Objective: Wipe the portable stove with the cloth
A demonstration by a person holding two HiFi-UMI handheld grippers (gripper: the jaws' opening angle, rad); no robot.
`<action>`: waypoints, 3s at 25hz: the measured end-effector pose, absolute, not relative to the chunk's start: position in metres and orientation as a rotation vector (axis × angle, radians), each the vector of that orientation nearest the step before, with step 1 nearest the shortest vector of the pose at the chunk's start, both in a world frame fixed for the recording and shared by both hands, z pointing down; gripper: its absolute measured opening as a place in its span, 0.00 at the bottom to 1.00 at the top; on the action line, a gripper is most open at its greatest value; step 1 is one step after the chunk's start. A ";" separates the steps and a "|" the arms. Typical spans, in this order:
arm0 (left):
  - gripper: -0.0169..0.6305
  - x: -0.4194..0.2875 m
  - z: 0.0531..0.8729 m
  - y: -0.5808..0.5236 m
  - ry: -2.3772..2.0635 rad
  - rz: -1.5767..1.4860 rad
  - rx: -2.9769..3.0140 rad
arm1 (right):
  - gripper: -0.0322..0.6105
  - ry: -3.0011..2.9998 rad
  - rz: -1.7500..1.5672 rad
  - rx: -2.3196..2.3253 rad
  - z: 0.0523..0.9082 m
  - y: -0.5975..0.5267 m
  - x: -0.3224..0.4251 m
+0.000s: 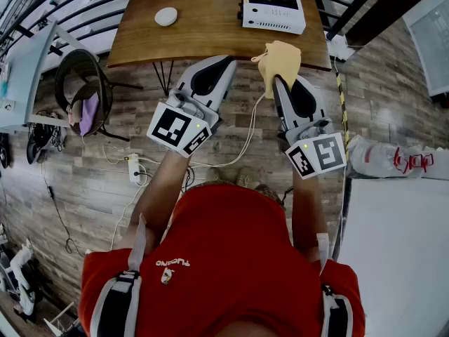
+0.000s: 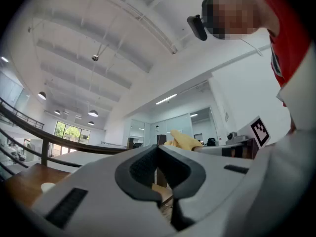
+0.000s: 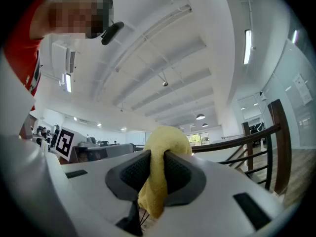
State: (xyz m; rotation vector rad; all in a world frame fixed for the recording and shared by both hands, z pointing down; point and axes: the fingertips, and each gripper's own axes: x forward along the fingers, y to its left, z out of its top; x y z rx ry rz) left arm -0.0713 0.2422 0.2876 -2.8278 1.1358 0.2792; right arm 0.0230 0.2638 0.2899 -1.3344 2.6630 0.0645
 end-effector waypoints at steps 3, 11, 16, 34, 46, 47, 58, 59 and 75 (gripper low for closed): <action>0.04 -0.064 0.288 0.244 1.141 0.274 -2.824 | 0.18 2.658 0.059 -1.325 0.290 0.265 0.030; 0.04 -0.049 0.289 0.239 1.198 0.251 -2.790 | 0.18 2.687 0.049 -1.282 0.297 0.261 0.047; 0.04 -0.034 0.294 0.232 1.240 0.237 -2.771 | 0.18 2.700 0.061 -1.233 0.298 0.254 0.063; 0.04 -0.019 0.325 0.127 1.237 0.182 -2.804 | 0.18 2.728 0.052 -1.256 0.313 0.154 0.072; 0.04 -0.059 0.371 -0.024 1.118 0.044 -2.928 | 0.18 2.740 -0.050 -1.448 0.347 0.010 0.010; 0.04 -0.062 0.375 -0.035 1.109 0.034 -2.938 | 0.18 2.744 -0.056 -1.466 0.351 -0.001 0.005; 0.04 -0.067 0.426 -0.118 0.985 -0.092 -3.056 | 0.18 2.760 -0.140 -1.677 0.394 -0.080 -0.020; 0.04 -0.066 0.431 -0.123 0.980 -0.111 -3.067 | 0.18 2.766 -0.155 -1.696 0.399 -0.085 -0.020; 0.15 -0.034 0.519 -0.172 1.124 -0.526 -3.278 | 0.18 3.014 -0.406 -1.719 0.473 -0.146 -0.006</action>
